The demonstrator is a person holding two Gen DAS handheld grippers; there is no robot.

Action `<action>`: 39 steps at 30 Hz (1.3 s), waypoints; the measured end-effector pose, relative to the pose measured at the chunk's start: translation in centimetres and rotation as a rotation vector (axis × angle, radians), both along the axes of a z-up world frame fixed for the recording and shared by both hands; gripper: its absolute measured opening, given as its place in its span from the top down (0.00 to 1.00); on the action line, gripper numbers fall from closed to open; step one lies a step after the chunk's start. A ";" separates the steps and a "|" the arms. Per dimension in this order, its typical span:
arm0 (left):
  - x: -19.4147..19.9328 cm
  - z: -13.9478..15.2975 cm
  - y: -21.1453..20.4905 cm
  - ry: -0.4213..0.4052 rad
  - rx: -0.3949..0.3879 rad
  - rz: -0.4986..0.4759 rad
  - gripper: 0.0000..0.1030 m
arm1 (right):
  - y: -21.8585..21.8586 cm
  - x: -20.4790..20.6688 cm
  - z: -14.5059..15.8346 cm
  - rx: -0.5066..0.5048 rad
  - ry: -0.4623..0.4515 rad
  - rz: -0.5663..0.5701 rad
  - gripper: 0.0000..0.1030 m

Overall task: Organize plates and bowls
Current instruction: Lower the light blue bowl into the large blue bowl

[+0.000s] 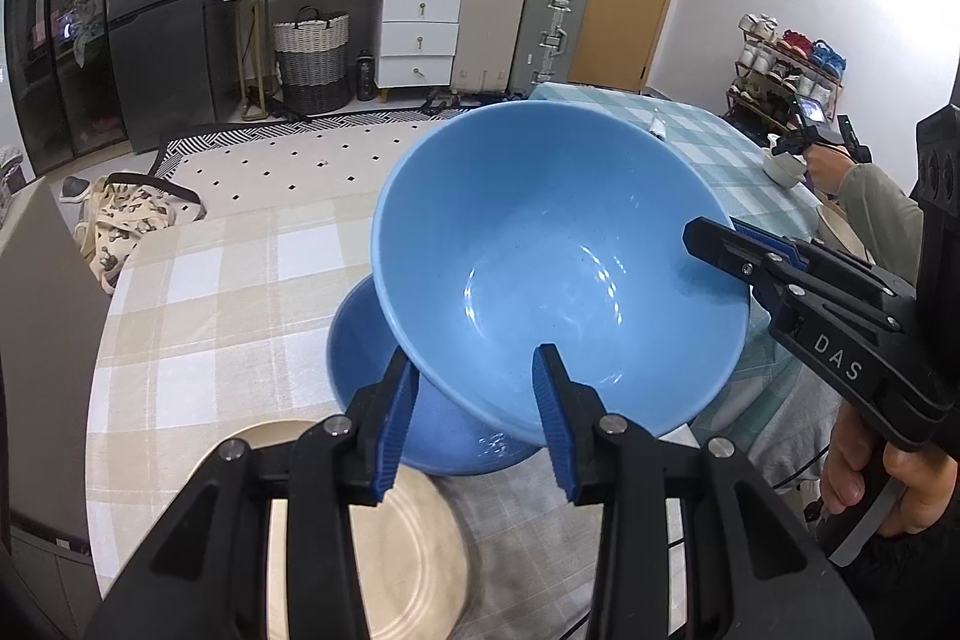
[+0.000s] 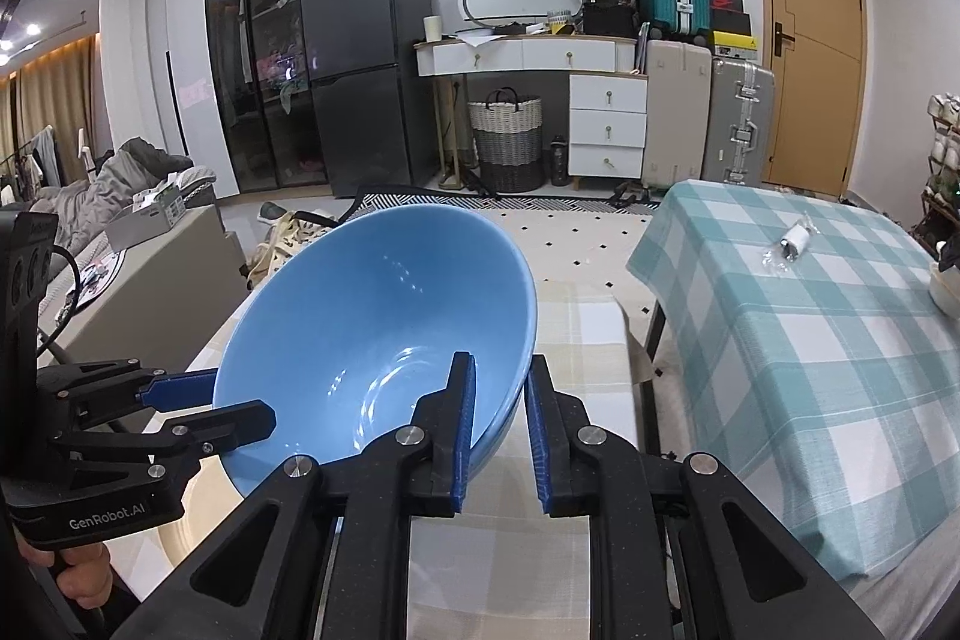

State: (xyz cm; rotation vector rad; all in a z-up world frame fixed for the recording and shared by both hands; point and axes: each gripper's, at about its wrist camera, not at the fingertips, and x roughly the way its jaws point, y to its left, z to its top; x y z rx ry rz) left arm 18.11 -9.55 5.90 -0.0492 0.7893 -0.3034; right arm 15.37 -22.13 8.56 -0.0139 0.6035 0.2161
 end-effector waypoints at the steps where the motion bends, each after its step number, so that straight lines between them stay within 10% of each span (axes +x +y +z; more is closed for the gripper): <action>1: -0.1 -0.2 0.2 0.002 0.003 0.005 0.63 | 0.1 0.0 -0.2 0.004 0.001 0.003 0.84; 39: 2.2 -5.2 2.3 0.112 0.082 0.086 0.63 | 4.3 4.8 -7.6 -0.078 0.141 0.048 0.82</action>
